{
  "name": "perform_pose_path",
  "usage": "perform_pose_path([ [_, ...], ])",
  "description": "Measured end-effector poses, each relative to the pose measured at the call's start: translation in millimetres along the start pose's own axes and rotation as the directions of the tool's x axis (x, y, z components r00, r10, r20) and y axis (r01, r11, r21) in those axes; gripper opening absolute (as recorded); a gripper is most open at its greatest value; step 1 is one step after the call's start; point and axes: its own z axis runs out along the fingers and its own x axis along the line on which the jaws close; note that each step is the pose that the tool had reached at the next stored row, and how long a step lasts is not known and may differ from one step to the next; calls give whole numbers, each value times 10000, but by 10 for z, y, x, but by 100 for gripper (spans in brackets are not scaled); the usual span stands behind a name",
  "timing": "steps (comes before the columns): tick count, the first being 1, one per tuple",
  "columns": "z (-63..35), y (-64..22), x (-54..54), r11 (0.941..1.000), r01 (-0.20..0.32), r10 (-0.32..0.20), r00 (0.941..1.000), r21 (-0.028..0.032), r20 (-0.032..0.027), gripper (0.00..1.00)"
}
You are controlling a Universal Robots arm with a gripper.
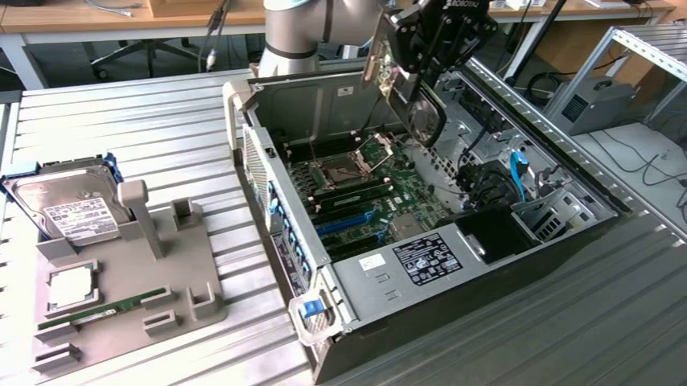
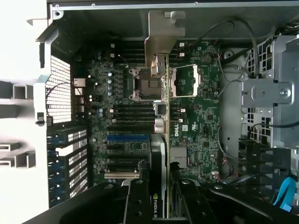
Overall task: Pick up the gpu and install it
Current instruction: 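Pick up the gpu and move the gpu toward the slot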
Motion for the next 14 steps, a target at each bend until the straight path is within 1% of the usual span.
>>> perform_pose_path([
  [5,-4,3,-143,10000,54,-54,10000,1,-13,27],
  [10,-8,5,-329,9999,101,-101,9999,2,-33,27],
  [14,-11,7,-447,9999,126,-126,9999,3,-43,27],
])
